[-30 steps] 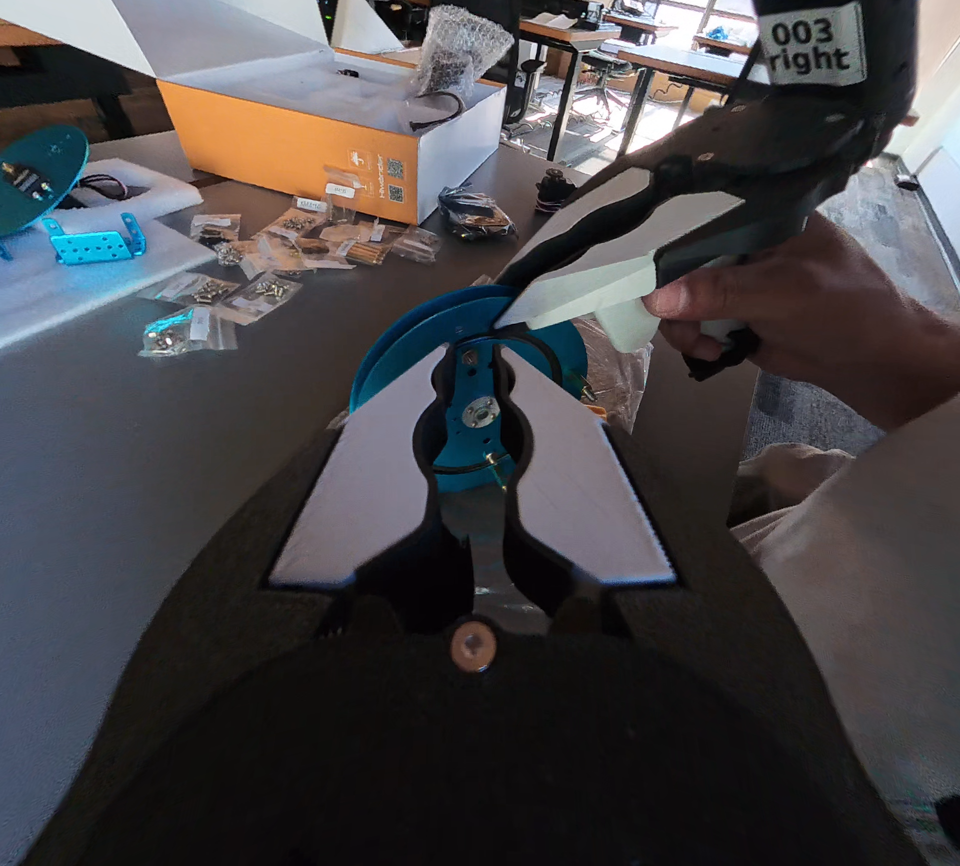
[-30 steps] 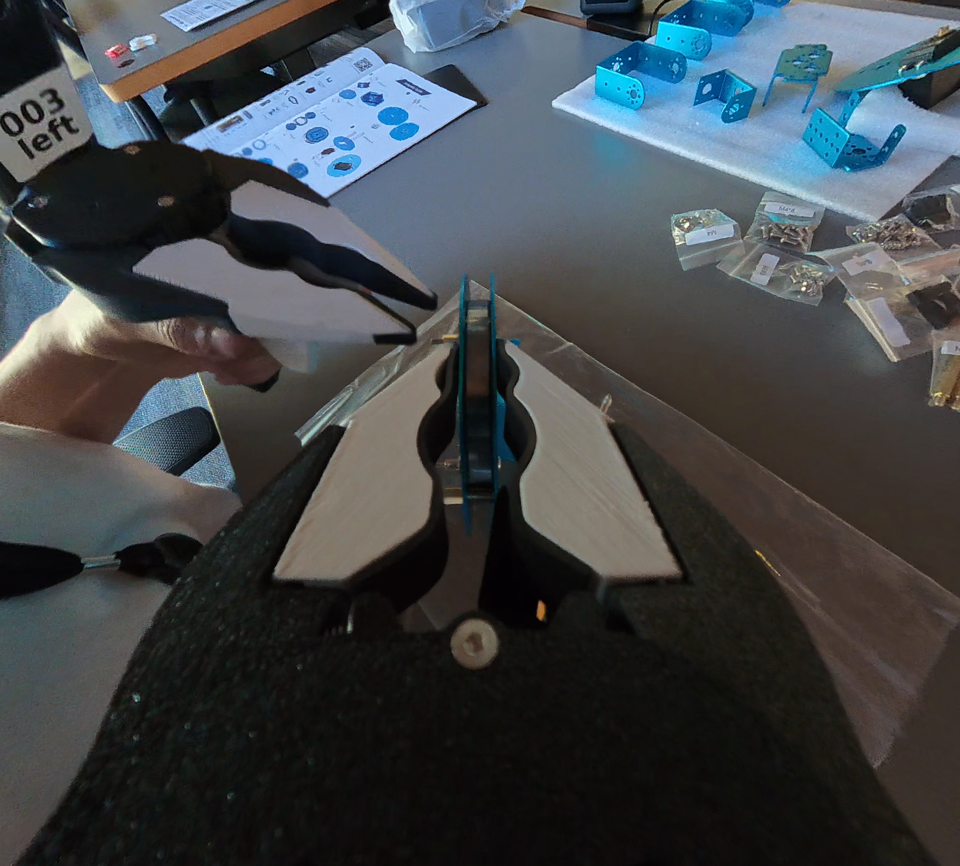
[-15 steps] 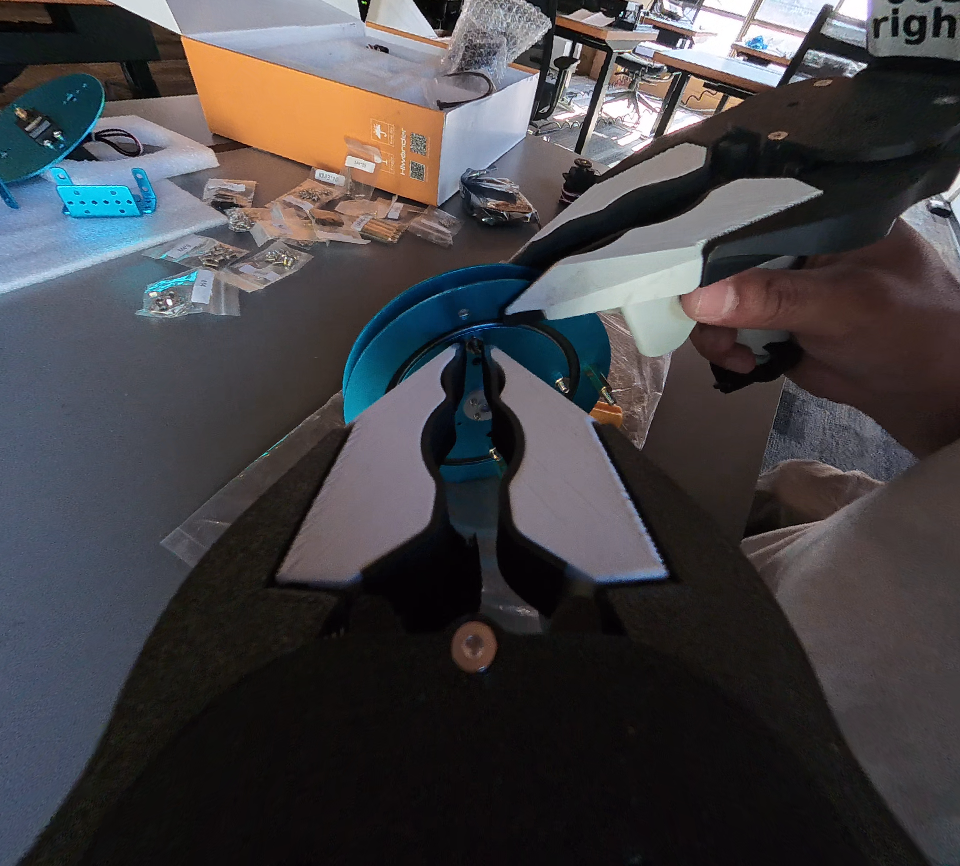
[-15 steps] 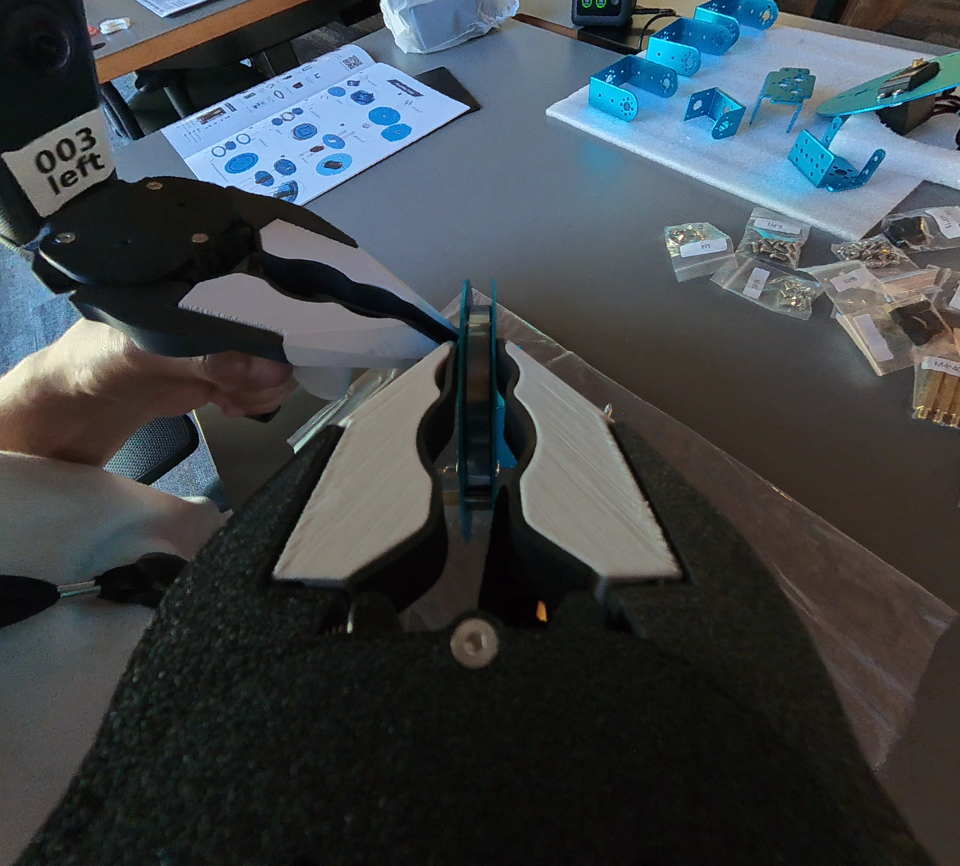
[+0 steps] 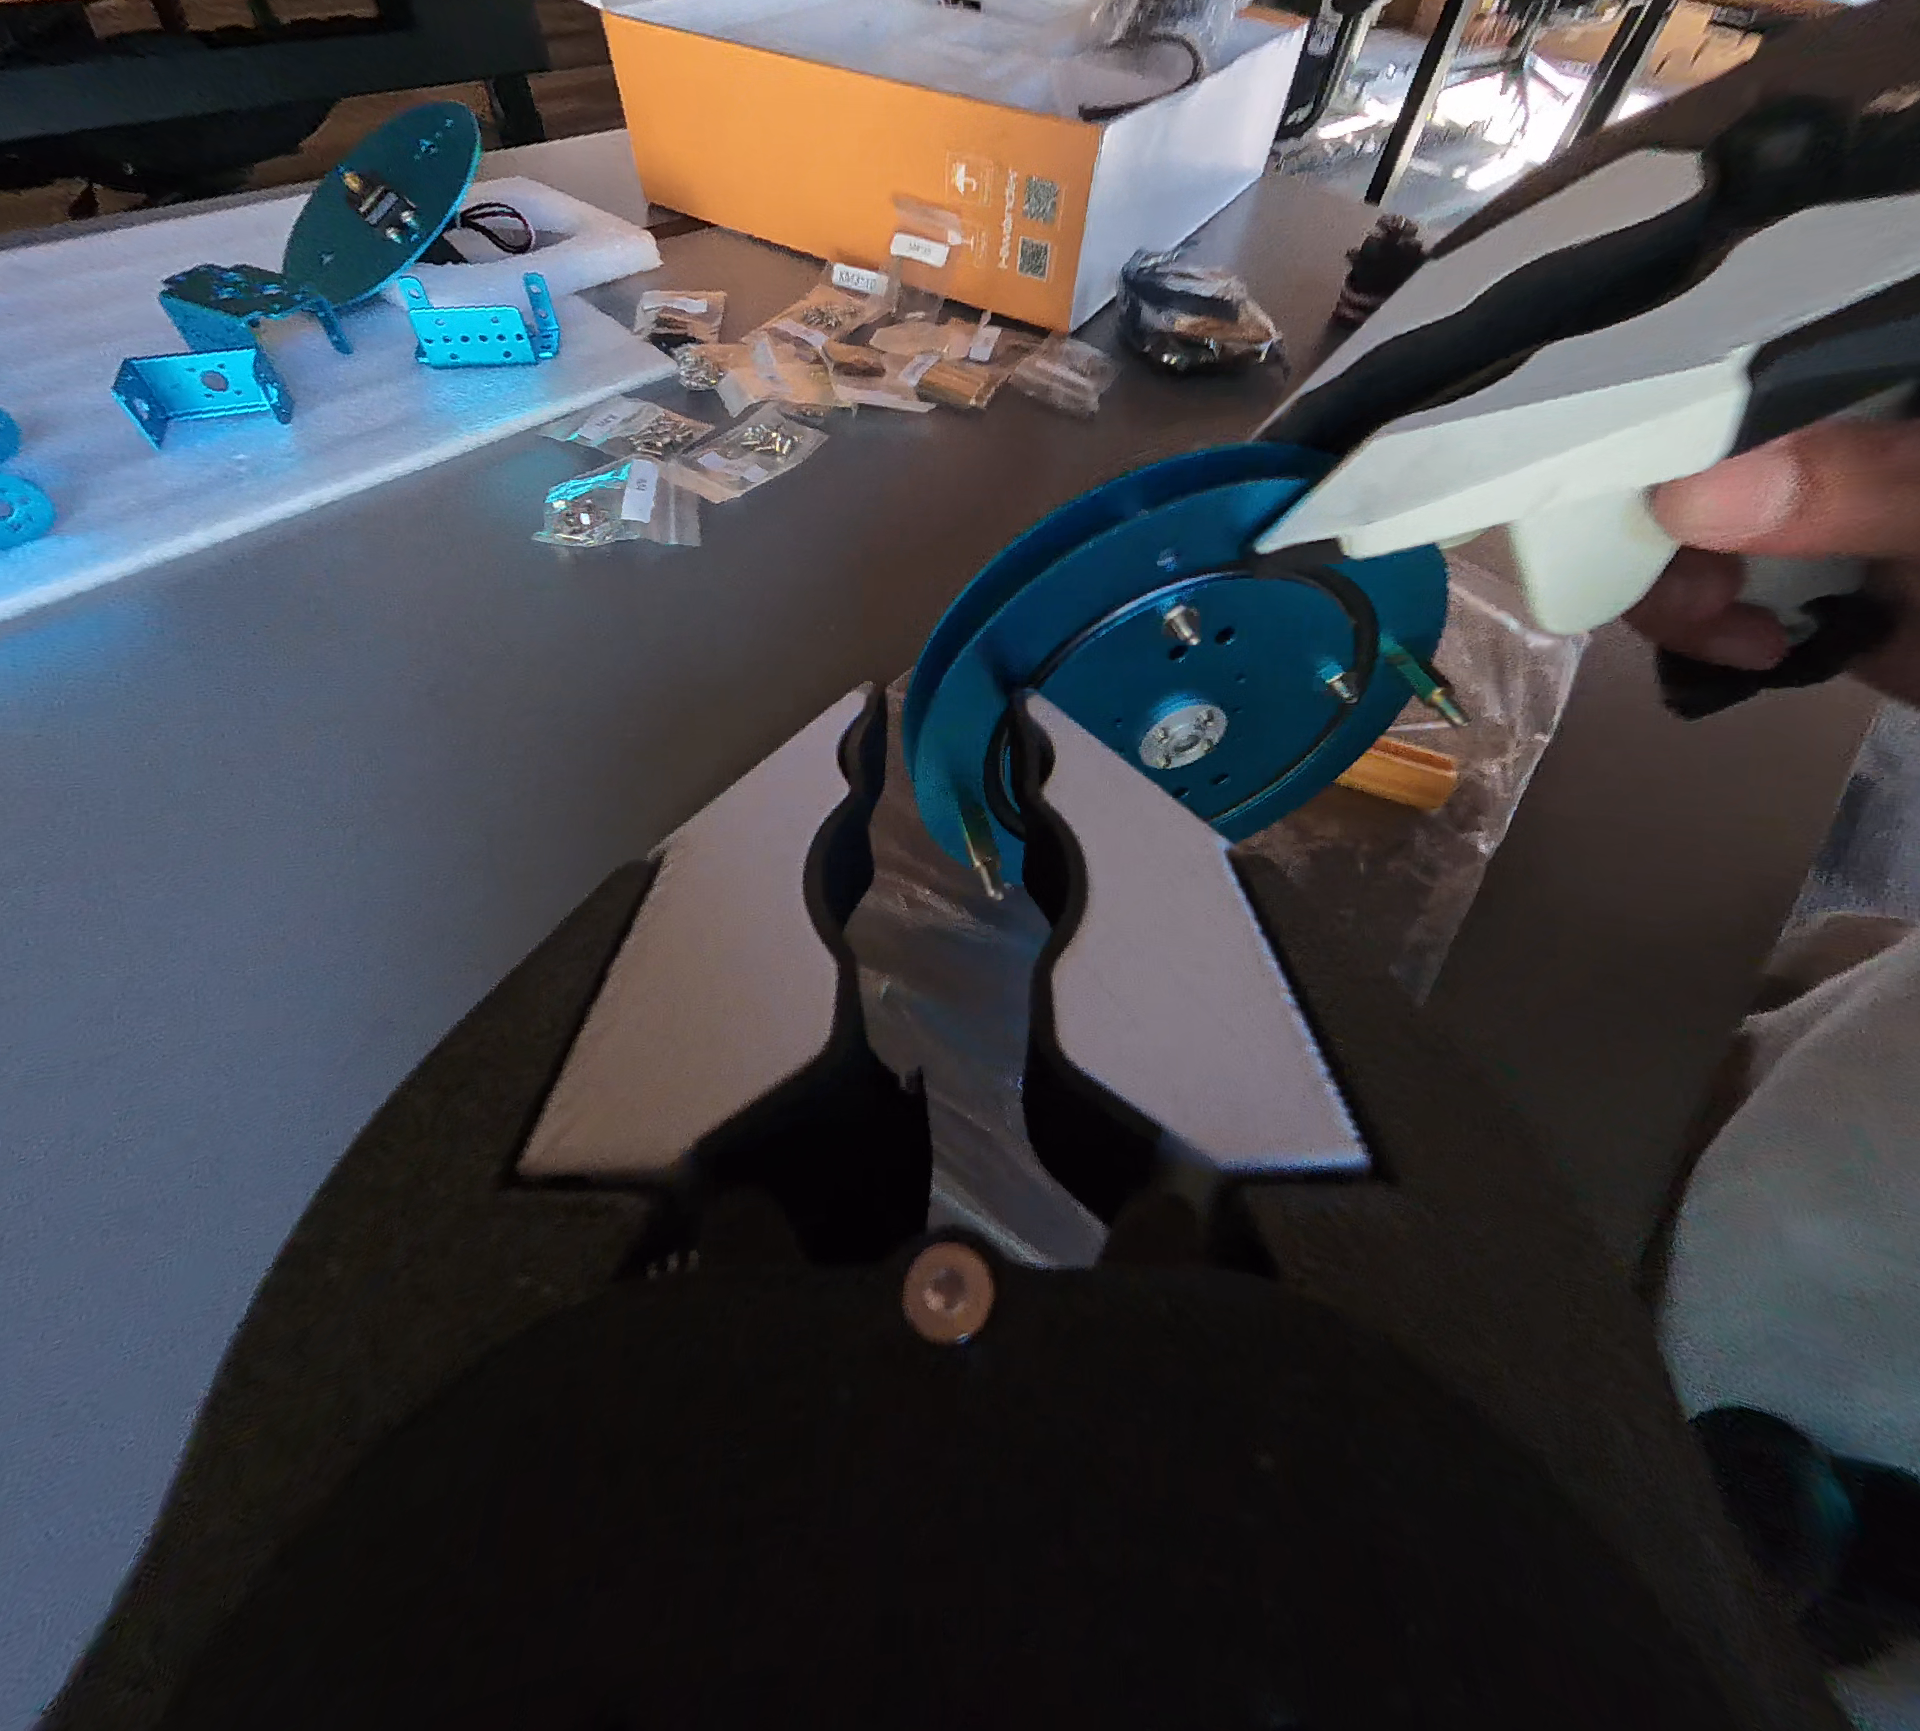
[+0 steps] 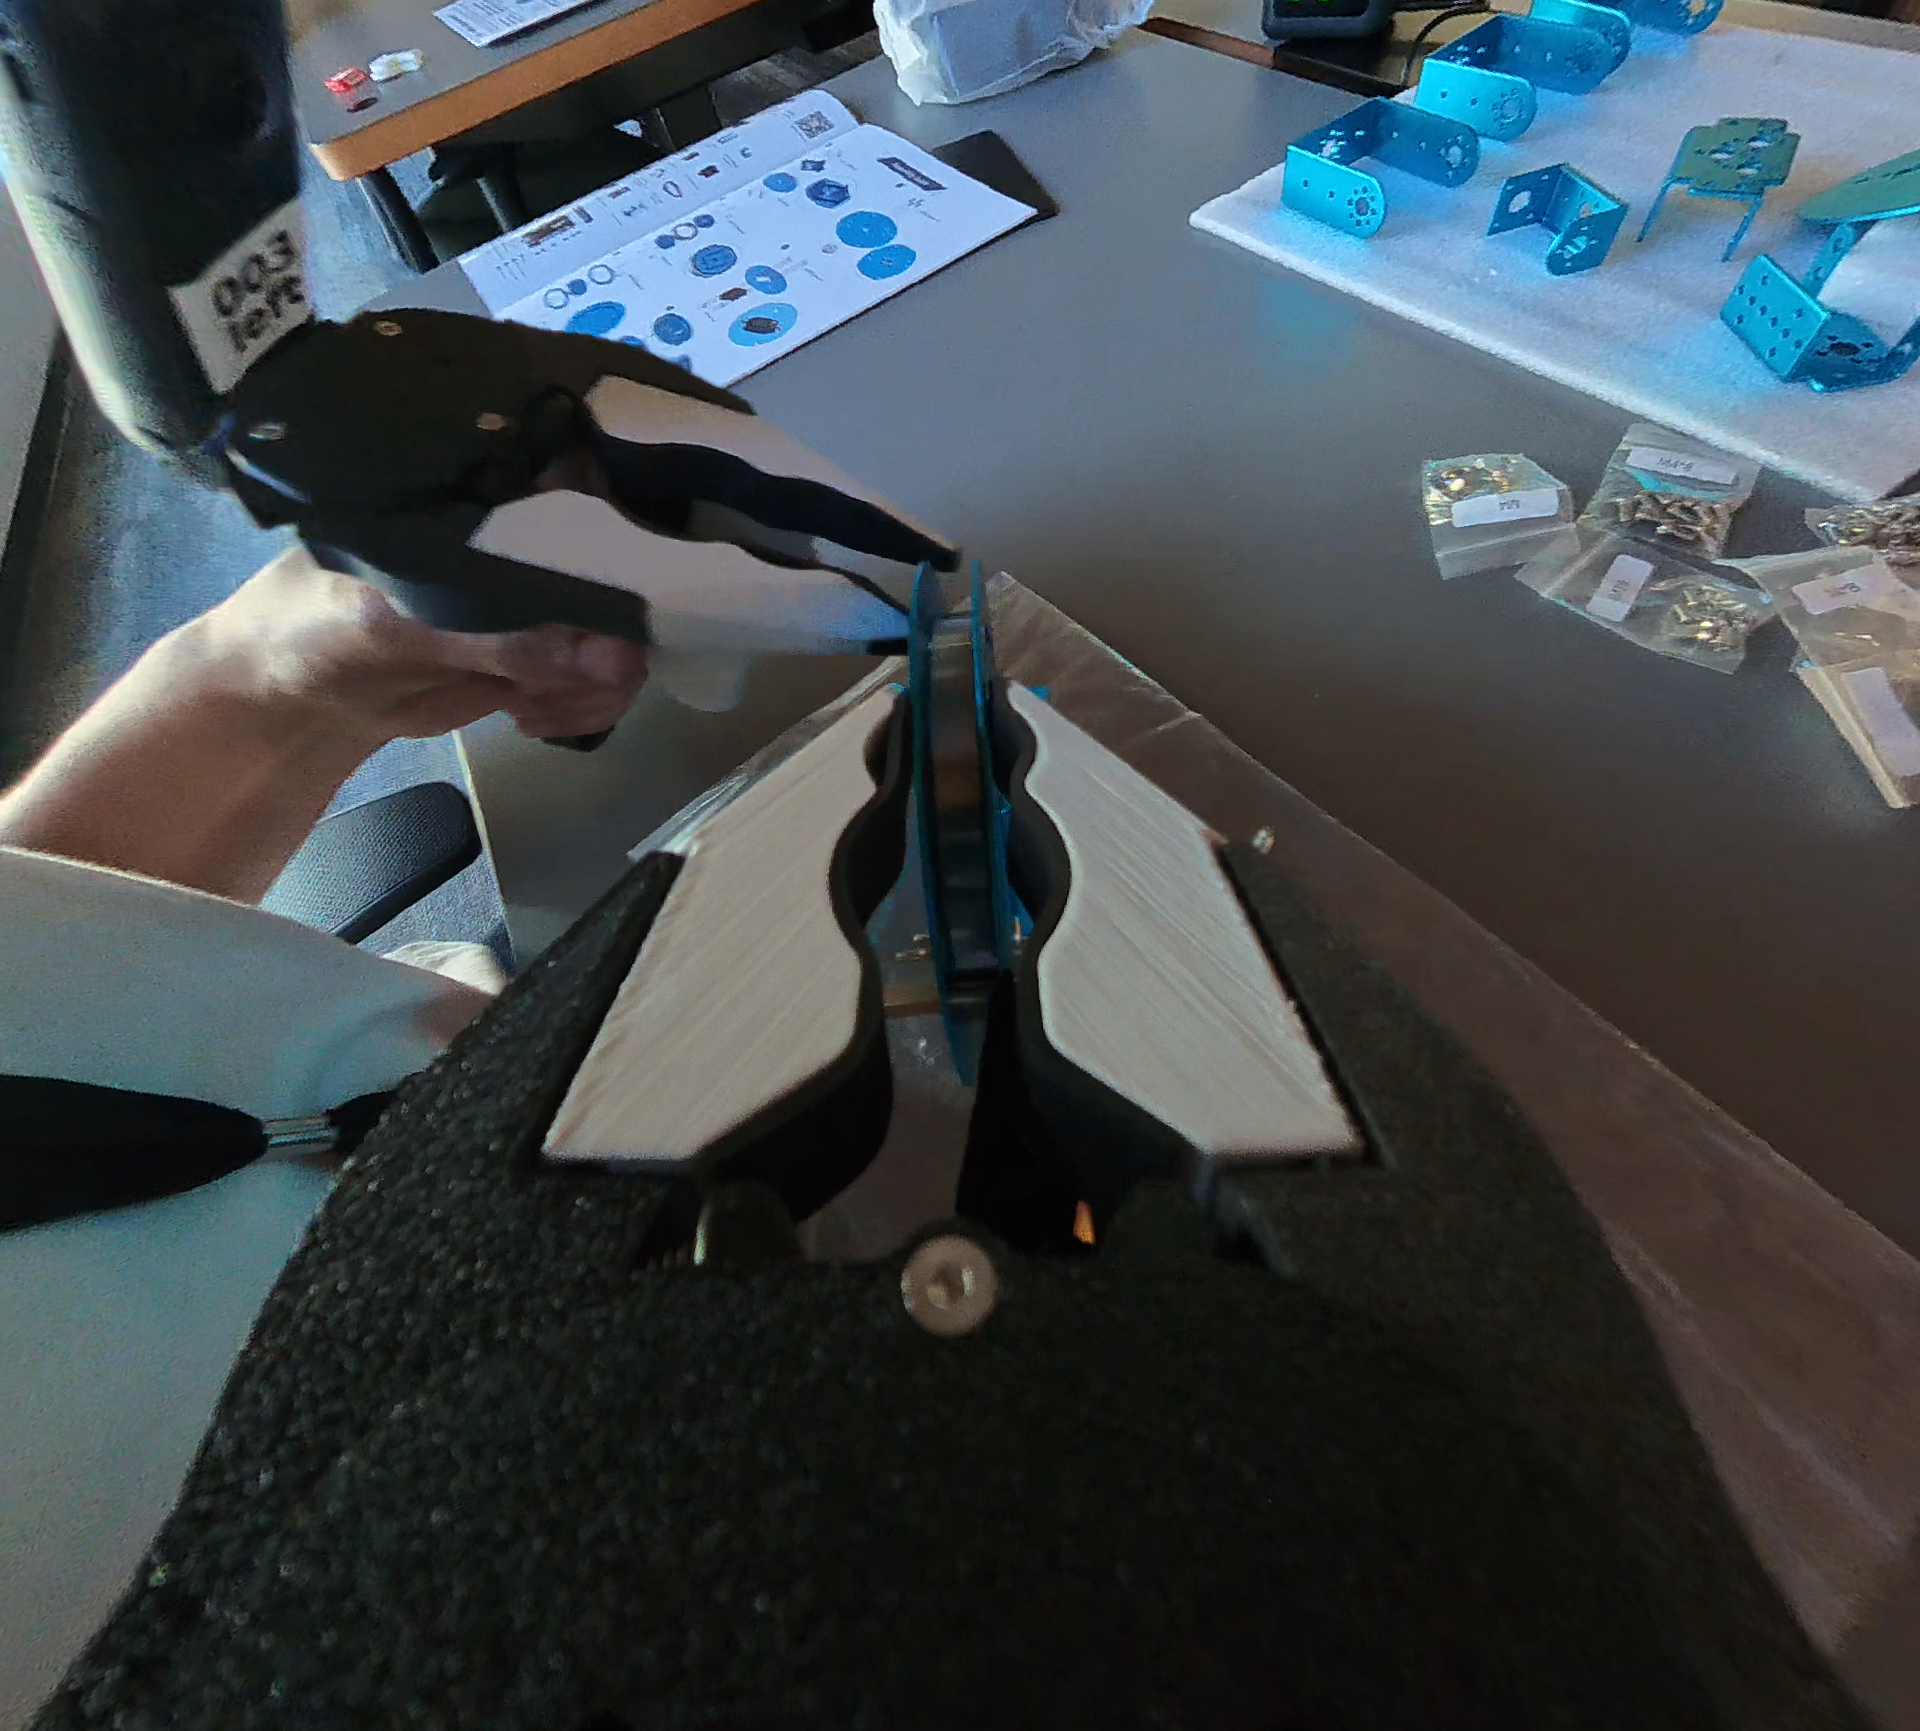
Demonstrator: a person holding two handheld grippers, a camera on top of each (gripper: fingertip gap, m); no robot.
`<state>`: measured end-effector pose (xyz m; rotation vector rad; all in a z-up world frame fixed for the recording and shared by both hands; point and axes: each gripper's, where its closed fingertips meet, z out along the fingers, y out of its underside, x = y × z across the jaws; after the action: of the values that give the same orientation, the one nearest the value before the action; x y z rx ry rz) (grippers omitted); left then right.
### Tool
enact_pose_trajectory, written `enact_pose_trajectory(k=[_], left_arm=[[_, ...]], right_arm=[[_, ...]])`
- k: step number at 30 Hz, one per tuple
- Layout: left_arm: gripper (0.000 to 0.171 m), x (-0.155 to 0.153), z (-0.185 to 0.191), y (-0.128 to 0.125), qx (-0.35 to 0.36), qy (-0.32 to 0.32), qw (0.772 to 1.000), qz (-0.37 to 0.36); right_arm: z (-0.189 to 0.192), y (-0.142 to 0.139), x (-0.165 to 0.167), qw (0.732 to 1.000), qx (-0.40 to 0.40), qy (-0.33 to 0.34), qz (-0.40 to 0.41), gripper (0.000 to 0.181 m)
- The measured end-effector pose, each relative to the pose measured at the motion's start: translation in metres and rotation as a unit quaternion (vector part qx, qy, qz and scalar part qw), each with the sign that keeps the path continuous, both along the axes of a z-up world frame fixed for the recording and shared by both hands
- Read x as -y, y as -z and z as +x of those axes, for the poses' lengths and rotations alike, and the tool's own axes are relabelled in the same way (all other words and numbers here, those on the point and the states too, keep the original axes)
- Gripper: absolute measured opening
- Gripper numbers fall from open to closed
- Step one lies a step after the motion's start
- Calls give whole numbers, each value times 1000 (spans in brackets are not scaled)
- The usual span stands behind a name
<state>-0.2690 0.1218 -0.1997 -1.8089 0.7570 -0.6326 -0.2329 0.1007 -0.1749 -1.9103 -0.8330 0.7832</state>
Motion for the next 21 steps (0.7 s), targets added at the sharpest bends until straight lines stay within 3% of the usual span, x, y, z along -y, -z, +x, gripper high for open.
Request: enact_pose_trajectory(k=[4,12,21], left_arm=[[11,-5,12,2,-22,26,999,15],[10,-15,19,5,-53,33,998,20],[17,2,9,9,-15,-14,1000,-6]], right_arm=[[-7,-2,12,999,-18,-36,1,24],[-6,-3,7,997,-47,-59,-26,30],[1,-8,-12,995,-95,-28,-28,14]])
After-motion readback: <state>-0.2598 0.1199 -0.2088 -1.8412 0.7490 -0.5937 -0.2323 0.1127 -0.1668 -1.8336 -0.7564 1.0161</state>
